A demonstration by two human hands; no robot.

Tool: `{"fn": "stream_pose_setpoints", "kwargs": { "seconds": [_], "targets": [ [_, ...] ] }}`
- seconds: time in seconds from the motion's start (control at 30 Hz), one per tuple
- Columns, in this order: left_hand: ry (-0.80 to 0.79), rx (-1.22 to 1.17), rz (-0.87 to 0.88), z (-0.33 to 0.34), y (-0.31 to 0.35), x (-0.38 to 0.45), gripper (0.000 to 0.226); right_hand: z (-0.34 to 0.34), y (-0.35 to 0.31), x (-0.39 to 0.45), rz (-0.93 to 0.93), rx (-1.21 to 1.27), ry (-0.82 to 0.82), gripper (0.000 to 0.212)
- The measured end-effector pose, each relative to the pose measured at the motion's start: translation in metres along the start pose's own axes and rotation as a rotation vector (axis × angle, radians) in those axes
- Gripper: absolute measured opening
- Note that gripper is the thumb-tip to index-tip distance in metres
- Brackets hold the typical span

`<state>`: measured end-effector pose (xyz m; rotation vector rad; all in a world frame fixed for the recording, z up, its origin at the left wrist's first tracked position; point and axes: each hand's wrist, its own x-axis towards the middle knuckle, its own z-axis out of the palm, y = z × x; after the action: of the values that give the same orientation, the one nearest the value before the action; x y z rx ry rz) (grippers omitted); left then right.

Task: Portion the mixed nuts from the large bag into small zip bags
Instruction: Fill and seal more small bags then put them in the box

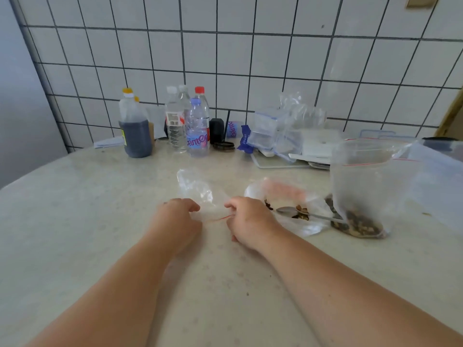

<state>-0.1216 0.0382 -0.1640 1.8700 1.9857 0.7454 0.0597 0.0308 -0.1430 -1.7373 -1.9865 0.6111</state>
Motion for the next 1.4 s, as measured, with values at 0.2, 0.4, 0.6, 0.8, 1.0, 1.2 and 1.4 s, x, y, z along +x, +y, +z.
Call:
{"fn": "stream_pose_setpoints", "kwargs": {
  "seconds": [0.2,0.4,0.6,0.8,1.0,1.2,1.4],
  "targets": [
    [0.051,-0.002,0.001,0.002,0.0,-0.001,0.017,0.008,-0.008,0.014,0.007,-0.186,0.044,0.029],
    [0.171,-0.105,0.107,0.0,0.006,-0.009,0.017,0.009,-0.01,0.01,-0.025,-0.205,0.138,0.019],
    [0.407,-0.056,0.345,-0.017,0.028,-0.029,0.006,-0.01,-0.014,-0.01,-0.222,-0.026,0.422,0.013],
    [0.463,-0.054,0.388,-0.031,0.068,-0.045,0.016,-0.058,0.0,-0.031,-0.48,0.047,0.588,0.007],
    [0.442,-0.072,0.444,-0.026,0.109,-0.047,0.015,-0.099,0.041,-0.043,-0.379,0.056,0.704,0.026],
    [0.148,-0.258,0.1,0.014,0.139,-0.039,0.023,-0.109,0.089,-0.057,-0.13,-0.018,0.659,0.021],
    [0.076,-0.398,0.116,0.052,0.128,-0.04,0.016,-0.092,0.122,-0.059,0.03,0.116,0.671,0.026]
  ]
}}
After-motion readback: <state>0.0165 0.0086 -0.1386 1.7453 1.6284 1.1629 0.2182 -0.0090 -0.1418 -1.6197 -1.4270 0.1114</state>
